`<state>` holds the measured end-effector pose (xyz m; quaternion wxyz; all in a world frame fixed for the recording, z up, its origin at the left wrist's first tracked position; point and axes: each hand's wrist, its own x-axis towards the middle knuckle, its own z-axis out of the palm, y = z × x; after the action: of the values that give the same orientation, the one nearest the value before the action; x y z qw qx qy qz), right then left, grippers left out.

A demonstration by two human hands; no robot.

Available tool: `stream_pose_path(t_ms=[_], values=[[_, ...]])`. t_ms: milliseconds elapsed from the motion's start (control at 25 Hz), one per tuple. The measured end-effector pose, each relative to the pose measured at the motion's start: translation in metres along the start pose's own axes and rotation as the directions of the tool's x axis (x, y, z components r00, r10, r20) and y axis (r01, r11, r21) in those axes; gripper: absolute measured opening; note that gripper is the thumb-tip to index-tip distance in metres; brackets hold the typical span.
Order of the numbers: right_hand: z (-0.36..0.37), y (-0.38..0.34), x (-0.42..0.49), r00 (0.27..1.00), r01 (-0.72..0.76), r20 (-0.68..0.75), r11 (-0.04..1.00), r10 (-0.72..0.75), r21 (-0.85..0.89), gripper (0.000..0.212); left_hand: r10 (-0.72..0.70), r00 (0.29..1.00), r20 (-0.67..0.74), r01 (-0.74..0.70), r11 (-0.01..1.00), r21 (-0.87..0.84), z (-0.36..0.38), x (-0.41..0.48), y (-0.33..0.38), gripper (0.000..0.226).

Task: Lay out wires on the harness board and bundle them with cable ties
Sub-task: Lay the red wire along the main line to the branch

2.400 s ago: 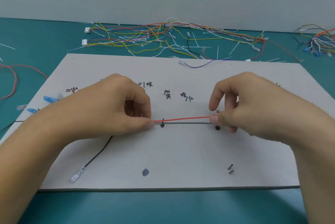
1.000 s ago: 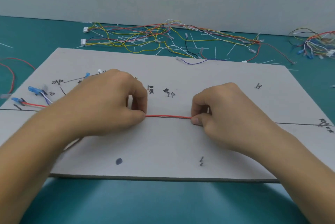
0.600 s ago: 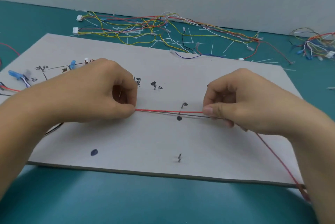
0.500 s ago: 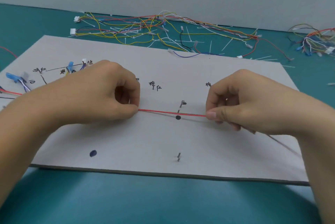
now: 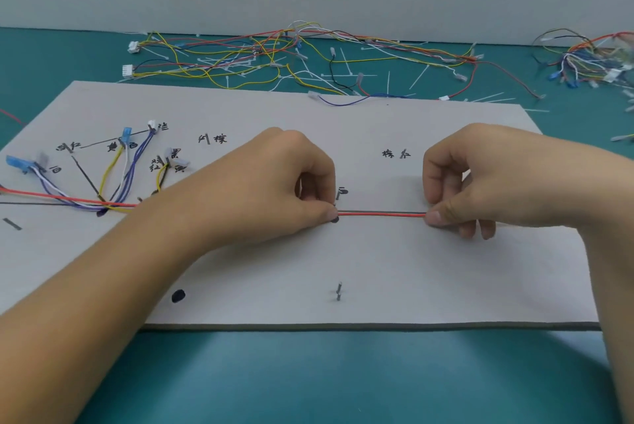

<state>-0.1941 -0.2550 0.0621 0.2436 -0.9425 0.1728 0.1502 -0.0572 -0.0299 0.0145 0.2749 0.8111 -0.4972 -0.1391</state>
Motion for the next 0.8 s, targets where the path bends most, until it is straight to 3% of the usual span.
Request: stream_pose_path(t_ms=[160, 480, 640, 800], values=[[0.003, -0.002, 0.001, 1.000, 0.005, -0.025, 0.995, -0.007, -0.099, 0.010, 0.073, 0.997, -0.030, -0.073, 0.997, -0.015, 0.007, -0.004, -0.003, 0.008], [0.017, -0.006, 0.000, 0.977, 0.024, -0.200, 0.970, -0.074, -0.241, 0.021, 0.147, 0.988, -0.055, -0.146, 0.989, 0.025, 0.008, 0.000, 0.007, 0.008], [0.020, -0.009, 0.002, 0.972, 0.050, -0.215, 0.973, -0.100, -0.226, 0.022, 0.140, 0.988, -0.062, -0.136, 0.989, 0.058, 0.004, -0.002, 0.006, 0.007], [0.037, -0.023, 0.010, 0.956, 0.160, -0.229, 0.981, -0.182, -0.114, 0.023, 0.043, 0.997, -0.064, -0.036, 0.993, 0.111, -0.018, -0.014, -0.012, 0.006]])
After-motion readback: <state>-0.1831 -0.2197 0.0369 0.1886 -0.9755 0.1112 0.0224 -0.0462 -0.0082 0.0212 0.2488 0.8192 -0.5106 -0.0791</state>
